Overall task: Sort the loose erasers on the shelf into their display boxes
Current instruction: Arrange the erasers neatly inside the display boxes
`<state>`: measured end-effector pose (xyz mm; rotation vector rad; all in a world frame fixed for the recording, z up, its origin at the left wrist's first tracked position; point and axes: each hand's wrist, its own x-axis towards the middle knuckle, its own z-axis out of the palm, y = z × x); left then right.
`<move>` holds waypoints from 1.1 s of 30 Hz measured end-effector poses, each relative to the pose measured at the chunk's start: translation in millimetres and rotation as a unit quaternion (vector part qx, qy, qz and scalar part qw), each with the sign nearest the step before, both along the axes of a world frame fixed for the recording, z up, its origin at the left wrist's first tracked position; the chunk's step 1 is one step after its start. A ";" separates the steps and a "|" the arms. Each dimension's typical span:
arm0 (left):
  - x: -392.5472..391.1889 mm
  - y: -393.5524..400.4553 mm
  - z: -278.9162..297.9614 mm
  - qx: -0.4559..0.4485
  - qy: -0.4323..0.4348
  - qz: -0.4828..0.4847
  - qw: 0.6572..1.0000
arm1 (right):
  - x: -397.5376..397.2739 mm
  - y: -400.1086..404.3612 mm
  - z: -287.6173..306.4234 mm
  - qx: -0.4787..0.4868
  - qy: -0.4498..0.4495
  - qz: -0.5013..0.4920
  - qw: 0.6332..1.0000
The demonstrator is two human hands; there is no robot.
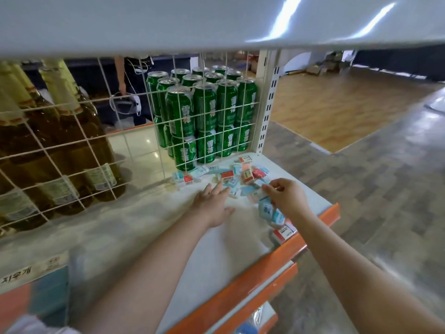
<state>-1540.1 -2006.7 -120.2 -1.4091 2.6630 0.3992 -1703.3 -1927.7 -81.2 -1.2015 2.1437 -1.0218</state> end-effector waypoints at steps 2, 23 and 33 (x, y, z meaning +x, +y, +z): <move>-2.2 -3.4 -4.5 0.008 0.002 0.001 1.000 | -1.6 -0.5 -1.4 0.000 -0.019 -0.008 1.000; 44.5 14.8 -18.8 0.015 0.256 0.176 0.950 | 19.0 5.2 -15.7 -0.011 0.014 0.088 0.996; 46.2 29.1 -19.6 0.027 0.266 0.176 0.947 | 20.9 19.5 -24.3 0.015 0.084 0.130 0.988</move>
